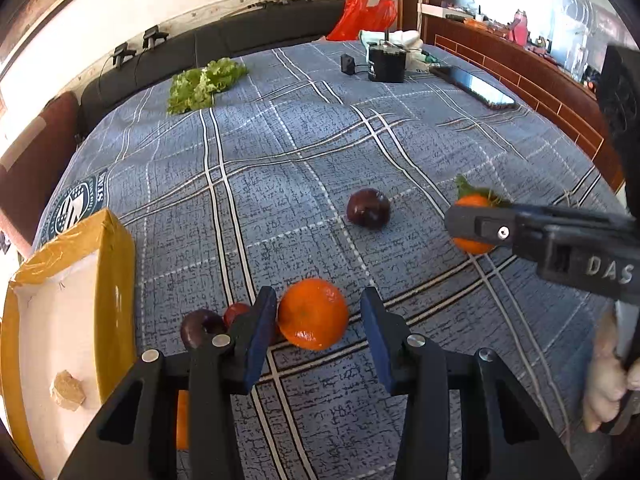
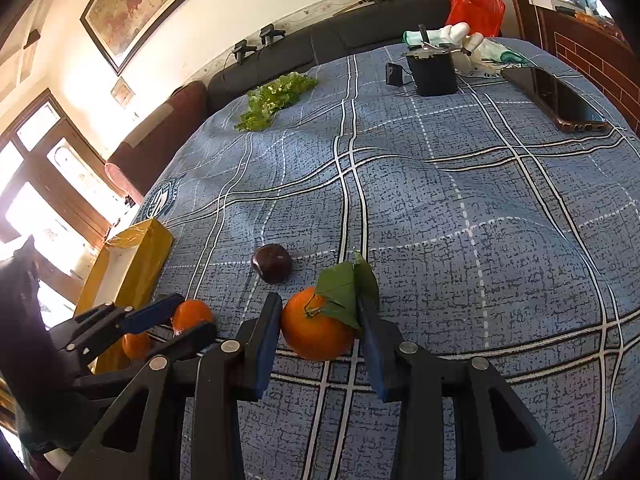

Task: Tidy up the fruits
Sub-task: 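Grasp the leafy mandarin with the right gripper while the left grasps another mandarin, then carry both mandarins over the yellow tray and open both grippers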

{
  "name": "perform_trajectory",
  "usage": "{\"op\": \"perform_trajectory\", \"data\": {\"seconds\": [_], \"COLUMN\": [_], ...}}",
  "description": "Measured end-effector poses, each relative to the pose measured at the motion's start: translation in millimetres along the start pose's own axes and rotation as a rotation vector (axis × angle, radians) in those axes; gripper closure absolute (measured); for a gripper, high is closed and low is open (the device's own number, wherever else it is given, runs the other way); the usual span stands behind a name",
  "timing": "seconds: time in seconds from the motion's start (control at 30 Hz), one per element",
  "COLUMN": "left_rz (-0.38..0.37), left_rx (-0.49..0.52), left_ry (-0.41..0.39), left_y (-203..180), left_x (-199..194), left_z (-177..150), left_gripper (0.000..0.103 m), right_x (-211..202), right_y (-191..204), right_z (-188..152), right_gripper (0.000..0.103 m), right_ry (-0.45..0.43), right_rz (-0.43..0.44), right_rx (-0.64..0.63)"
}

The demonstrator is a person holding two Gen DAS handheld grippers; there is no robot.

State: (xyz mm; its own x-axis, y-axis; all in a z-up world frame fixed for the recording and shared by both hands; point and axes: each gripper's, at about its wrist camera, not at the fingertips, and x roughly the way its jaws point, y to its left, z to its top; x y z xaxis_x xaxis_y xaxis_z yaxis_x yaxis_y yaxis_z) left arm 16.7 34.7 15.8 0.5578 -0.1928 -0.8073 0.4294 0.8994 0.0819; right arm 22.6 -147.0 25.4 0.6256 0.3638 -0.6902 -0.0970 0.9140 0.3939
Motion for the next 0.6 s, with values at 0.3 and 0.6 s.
{"op": "perform_trajectory", "data": {"seconds": [0.3, 0.6], "left_rz": [0.016, 0.038], "left_rx": [-0.066, -0.267], "left_ry": [-0.037, -0.155], "left_y": [0.6, 45.0], "left_x": [-16.4, -94.6], "left_z": [-6.3, -38.8], "left_gripper": [0.070, 0.069], "right_x": [-4.3, -9.9], "right_y": [2.2, 23.7], "right_z": [0.7, -4.4], "right_gripper": [0.062, 0.062], "right_ry": [-0.024, -0.056], "right_rz": [0.004, 0.007], "right_rx": [-0.011, -0.077]}}
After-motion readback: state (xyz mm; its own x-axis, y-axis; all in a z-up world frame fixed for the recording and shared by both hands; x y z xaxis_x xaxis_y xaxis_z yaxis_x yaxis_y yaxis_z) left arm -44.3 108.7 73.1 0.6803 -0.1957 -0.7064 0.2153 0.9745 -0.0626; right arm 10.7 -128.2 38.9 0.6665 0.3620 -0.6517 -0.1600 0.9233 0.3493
